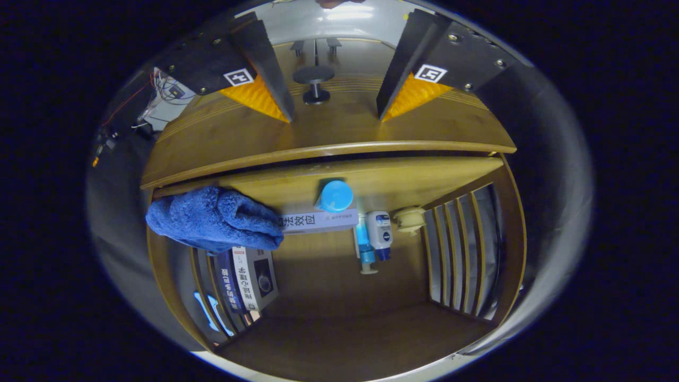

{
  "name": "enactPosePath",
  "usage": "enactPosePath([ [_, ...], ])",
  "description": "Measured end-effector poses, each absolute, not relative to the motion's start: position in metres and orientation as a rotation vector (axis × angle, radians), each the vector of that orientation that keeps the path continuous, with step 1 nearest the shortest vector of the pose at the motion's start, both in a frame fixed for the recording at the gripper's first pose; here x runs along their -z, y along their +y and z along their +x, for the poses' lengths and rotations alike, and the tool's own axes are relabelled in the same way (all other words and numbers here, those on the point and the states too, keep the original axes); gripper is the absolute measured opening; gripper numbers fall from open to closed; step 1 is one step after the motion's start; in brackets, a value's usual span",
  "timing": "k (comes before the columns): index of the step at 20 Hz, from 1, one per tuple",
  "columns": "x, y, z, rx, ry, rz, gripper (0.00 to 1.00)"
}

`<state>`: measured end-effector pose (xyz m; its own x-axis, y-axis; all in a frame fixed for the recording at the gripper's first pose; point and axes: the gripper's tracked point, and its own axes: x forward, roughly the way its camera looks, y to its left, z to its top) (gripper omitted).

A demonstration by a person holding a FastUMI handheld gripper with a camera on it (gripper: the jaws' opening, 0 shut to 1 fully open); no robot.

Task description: Pull open the drawer, take out the items inside it, and place them on the countertop above the cabinet.

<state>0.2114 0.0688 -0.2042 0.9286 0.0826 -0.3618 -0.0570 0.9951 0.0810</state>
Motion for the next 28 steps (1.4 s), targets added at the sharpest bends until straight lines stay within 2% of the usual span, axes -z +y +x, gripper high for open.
enactPosePath([
  [14, 0.196, 0.075, 0.225, -0.064, 0.334, 0.154, 0.95],
  [20, 0.147, 0.074, 0.210, -0.065, 0.265, 0.096, 0.95],
  [28, 0.061, 0.047, 0.162, 0.013, 0.137, 0.025, 0.94],
])
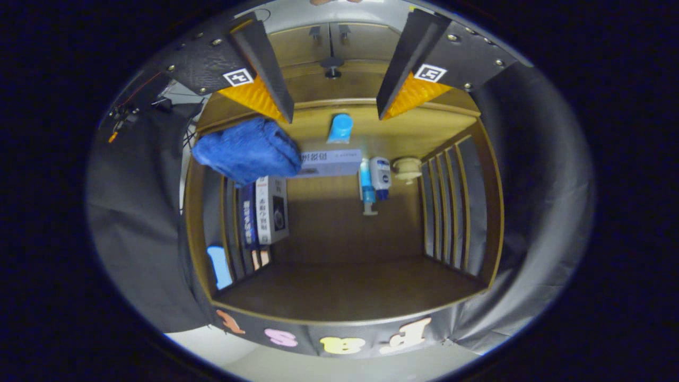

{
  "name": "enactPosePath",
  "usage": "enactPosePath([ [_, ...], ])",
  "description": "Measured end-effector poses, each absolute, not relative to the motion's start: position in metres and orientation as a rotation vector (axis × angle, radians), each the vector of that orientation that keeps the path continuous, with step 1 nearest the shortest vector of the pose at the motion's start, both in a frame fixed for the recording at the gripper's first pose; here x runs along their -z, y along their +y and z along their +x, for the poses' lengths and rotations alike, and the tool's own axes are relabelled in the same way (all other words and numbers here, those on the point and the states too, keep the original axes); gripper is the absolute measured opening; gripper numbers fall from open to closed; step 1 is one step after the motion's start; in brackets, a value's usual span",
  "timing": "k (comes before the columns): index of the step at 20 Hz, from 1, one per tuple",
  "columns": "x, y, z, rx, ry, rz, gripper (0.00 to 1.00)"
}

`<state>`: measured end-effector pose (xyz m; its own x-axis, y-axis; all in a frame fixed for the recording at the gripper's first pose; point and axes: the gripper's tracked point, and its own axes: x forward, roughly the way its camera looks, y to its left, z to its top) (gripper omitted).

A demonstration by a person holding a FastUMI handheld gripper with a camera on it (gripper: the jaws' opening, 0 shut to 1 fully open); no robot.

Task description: Pull open the drawer, take out the items inside it, and place them on the countertop above the cabinet.

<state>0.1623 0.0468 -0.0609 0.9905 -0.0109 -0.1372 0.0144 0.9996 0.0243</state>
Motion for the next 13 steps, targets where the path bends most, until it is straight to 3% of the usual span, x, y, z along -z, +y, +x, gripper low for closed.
enactPosePath([
  [13, -0.042, -0.020, 0.091, 0.181, -0.032, -0.008, 0.94],
])
